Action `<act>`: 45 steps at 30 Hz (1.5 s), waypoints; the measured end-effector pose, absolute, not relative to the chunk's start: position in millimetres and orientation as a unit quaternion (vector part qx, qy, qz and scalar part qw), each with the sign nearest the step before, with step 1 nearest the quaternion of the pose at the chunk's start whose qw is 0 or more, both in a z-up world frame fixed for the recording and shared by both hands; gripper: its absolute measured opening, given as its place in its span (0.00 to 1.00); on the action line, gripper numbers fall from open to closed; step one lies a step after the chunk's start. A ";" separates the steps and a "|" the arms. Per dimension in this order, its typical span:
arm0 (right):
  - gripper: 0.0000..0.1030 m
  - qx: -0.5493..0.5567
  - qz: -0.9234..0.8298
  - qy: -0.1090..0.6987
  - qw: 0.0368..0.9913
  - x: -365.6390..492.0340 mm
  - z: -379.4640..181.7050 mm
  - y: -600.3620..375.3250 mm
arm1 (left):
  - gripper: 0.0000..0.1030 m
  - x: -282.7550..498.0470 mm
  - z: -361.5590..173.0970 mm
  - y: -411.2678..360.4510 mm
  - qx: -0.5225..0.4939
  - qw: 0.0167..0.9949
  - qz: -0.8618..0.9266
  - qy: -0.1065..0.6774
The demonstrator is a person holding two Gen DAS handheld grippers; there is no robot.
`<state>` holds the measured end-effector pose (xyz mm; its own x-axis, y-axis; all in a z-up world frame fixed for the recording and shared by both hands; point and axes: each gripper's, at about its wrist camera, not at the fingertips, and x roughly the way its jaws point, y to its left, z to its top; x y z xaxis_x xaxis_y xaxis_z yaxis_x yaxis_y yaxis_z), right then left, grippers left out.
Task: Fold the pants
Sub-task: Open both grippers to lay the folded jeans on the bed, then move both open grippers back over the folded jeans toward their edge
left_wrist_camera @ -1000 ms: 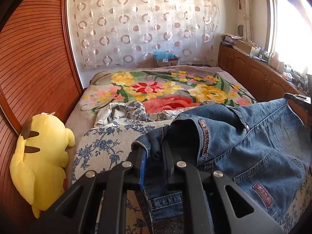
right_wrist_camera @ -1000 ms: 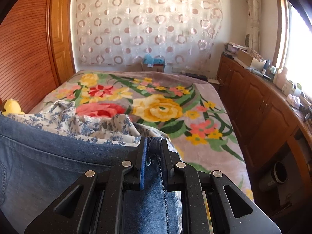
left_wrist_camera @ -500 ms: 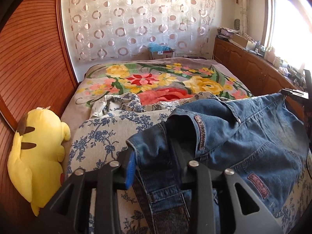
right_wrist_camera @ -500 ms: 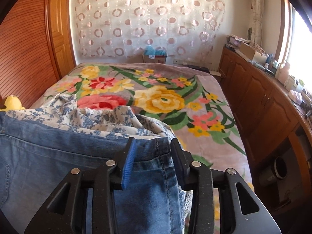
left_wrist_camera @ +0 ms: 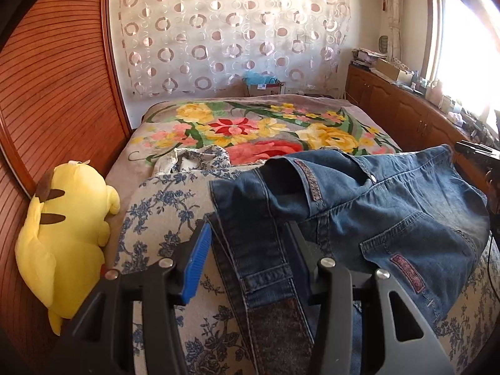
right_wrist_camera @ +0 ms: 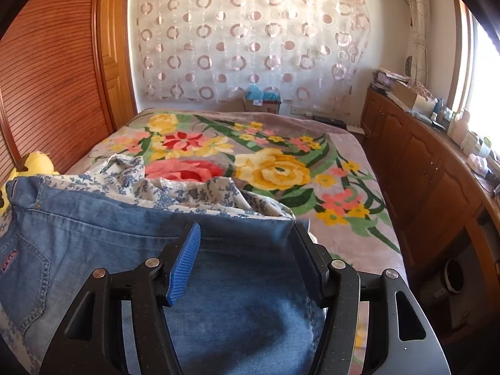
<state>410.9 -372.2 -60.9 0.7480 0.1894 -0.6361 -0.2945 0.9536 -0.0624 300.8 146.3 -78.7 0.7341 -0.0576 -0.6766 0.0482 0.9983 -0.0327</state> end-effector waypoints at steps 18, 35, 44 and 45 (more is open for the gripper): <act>0.63 -0.097 0.202 0.385 0.895 396.0 -102.8 -326.4 | 0.46 333.7 -79.0 66.4 0.076 0.916 -0.106 0.380; 0.65 -0.123 0.215 0.413 0.876 388.7 -136.9 -313.1 | 0.21 367.9 -109.3 44.1 0.128 0.887 -0.121 0.427; 0.66 -0.125 0.212 0.411 0.878 388.0 -136.9 -313.9 | 0.05 354.1 -94.3 40.6 0.126 0.899 -0.113 0.405; 0.66 -0.127 0.209 0.409 0.879 387.4 -137.0 -314.2 | 0.05 351.9 -90.2 41.7 0.125 0.901 -0.112 0.399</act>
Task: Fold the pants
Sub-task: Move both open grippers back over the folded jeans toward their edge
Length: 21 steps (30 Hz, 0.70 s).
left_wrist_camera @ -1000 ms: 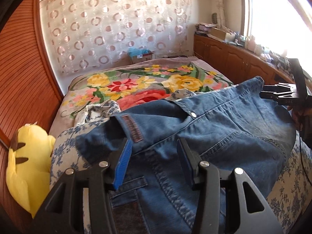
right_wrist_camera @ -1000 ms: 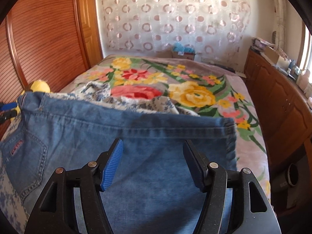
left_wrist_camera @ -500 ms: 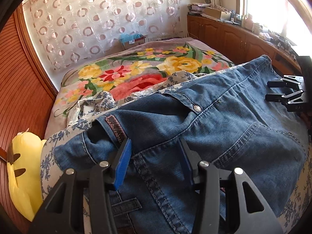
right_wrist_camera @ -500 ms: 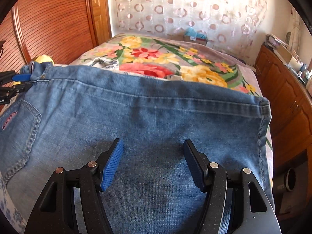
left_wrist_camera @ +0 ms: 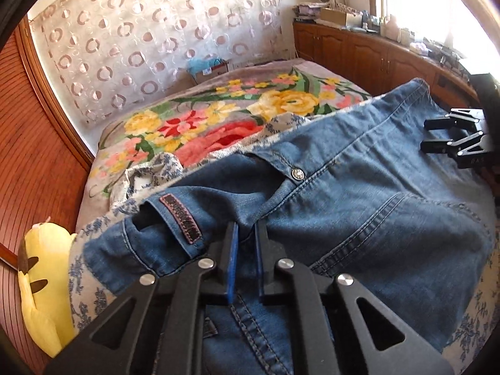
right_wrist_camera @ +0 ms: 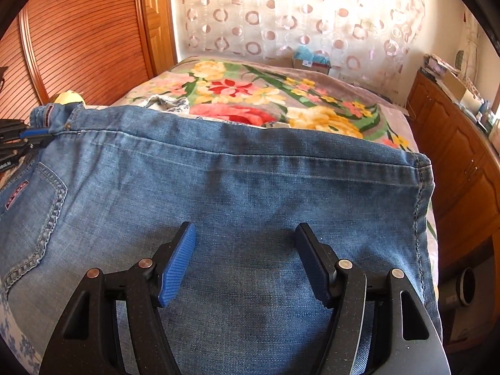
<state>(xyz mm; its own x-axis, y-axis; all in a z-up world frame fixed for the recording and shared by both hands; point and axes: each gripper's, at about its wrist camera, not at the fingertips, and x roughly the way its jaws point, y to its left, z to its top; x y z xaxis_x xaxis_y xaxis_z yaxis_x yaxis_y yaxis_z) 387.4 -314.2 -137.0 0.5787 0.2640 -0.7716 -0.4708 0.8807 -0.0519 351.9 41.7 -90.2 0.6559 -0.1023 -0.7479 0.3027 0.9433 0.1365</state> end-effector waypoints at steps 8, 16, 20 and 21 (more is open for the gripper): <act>0.66 -0.115 0.194 0.393 0.891 386.6 -132.1 -322.1 | 0.04 346.1 -47.7 54.8 0.091 0.931 -0.094 0.342; 0.66 -0.094 0.180 0.384 0.901 385.6 -125.8 -333.1 | 0.04 366.6 -42.1 68.7 0.066 0.940 -0.060 0.329; 0.66 -0.094 0.173 0.386 0.901 382.0 -124.4 -340.3 | 0.07 375.5 -60.2 71.8 0.056 0.929 -0.064 0.361; 0.66 -0.091 0.173 0.387 0.901 381.9 -123.5 -343.6 | 0.08 374.5 -62.4 71.3 0.055 0.927 -0.068 0.364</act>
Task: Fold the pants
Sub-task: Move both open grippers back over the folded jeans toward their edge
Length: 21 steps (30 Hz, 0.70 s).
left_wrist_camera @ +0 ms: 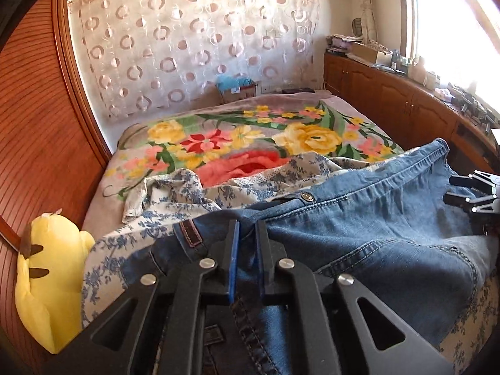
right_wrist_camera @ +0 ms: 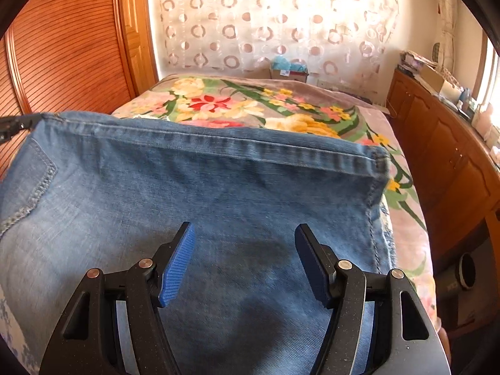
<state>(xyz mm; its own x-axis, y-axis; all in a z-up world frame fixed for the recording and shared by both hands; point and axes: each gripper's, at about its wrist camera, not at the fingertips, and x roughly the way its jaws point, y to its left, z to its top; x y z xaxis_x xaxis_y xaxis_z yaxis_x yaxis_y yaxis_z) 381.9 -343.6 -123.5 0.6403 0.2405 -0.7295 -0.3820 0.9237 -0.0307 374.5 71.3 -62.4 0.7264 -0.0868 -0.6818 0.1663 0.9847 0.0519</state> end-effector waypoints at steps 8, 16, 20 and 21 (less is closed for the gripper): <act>0.66 -0.057 0.138 0.380 0.913 386.3 -101.1 -390.4 | 0.34 352.4 -61.7 69.7 0.039 0.927 -0.084 0.364; 0.66 -0.045 0.107 0.375 0.920 382.8 -88.3 -425.4 | 0.61 330.0 -61.2 67.2 0.016 0.926 -0.102 0.362; 0.66 -0.036 0.103 0.380 0.919 370.2 -90.7 -436.4 | 0.63 321.1 -63.1 58.9 0.022 0.923 -0.113 0.367; 0.66 -0.034 0.102 0.382 0.918 366.0 -91.6 -438.7 | 0.63 318.0 -63.3 56.7 0.023 0.923 -0.114 0.367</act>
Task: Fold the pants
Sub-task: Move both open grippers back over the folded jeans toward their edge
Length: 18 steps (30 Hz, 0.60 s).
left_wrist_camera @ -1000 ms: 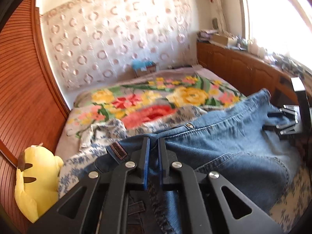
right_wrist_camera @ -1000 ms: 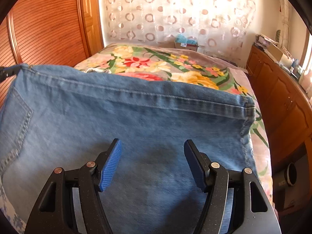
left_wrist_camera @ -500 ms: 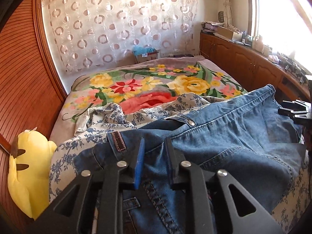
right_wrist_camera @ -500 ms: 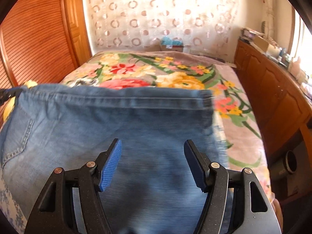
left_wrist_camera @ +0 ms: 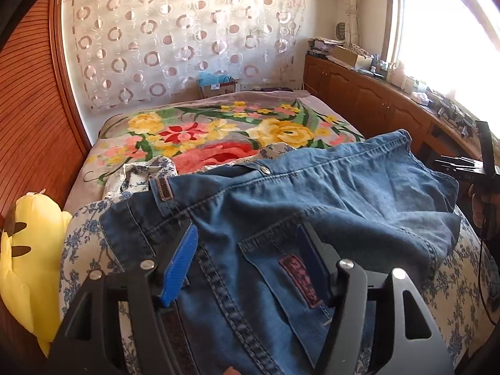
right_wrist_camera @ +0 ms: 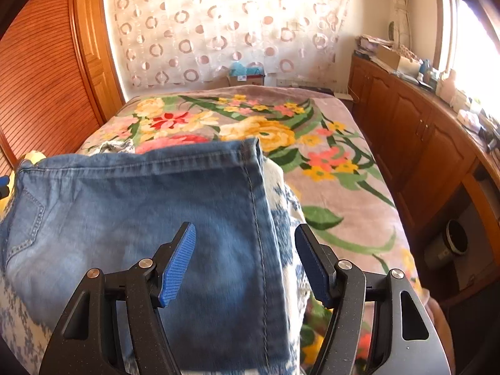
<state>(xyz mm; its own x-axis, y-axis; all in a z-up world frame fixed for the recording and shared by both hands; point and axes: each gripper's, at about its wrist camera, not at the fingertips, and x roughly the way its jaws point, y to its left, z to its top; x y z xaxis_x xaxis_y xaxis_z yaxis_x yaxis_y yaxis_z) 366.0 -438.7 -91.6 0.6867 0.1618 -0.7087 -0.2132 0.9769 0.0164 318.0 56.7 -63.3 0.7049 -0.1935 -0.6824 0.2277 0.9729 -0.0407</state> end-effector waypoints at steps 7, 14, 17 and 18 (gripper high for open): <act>0.66 -0.020 0.098 0.397 0.912 334.5 -98.9 -455.0 | 0.63 293.7 -63.5 48.7 0.017 0.922 -0.126 0.366; 0.66 -0.006 0.094 0.409 0.908 315.9 -105.4 -465.7 | 0.63 270.2 -69.8 47.0 0.005 0.923 -0.123 0.365; 0.66 -0.002 0.092 0.405 0.910 310.6 -101.8 -464.9 | 0.63 258.4 -72.5 46.9 0.008 0.923 -0.119 0.366; 0.66 -0.001 0.093 0.403 0.910 308.4 -100.5 -463.8 | 0.63 254.7 -73.8 47.8 0.011 0.923 -0.117 0.366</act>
<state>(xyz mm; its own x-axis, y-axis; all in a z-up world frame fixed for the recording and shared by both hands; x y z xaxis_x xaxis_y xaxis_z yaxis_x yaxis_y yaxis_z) 308.4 -463.8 -100.5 0.6574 0.1677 -0.7346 -0.1698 0.9828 0.0724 254.7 47.8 -73.8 0.7039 -0.2083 -0.6790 0.2243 0.9723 -0.0658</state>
